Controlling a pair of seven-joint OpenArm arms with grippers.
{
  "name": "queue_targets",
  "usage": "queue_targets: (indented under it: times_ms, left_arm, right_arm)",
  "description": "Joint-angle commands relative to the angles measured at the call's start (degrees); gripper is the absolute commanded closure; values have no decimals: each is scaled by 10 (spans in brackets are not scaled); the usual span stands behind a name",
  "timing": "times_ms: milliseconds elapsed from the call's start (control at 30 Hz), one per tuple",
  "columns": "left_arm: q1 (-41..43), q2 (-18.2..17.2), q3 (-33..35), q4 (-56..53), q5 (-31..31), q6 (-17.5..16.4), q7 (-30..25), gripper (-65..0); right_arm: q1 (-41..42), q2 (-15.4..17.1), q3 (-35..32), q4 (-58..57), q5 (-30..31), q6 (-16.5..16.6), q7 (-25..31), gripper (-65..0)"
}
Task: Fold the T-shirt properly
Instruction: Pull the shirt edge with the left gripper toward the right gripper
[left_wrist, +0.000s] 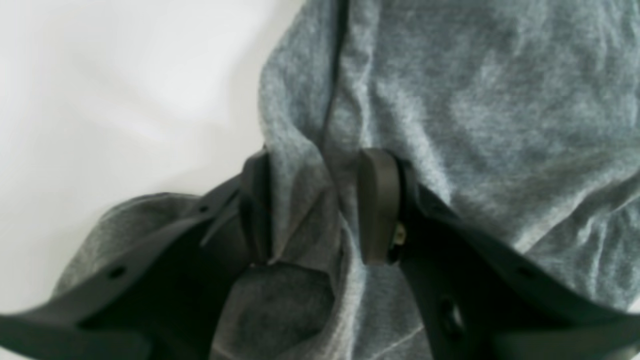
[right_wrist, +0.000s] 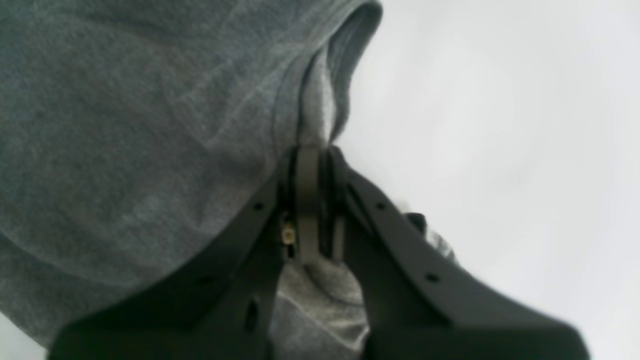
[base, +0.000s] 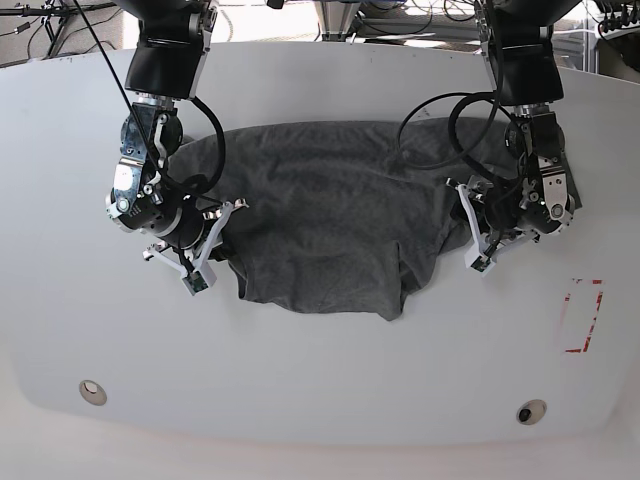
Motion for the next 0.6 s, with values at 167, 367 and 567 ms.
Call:
queue_targets:
  times_ms: [167,367,567]
  left_arm:
    - [-7,-4,1,17,-11,-1,-4,-171]
    - [9,0,-3,43,-12,-1,-10,-76]
    - [14,-1,-4,71,-10,-1,-7,-19]
  right_arm:
    - [13,4,2,12,6,0,10,0]
    - [13,6,3,13,6,0,8,-2]
    - [14,6,3,11,6,0,4,-9]
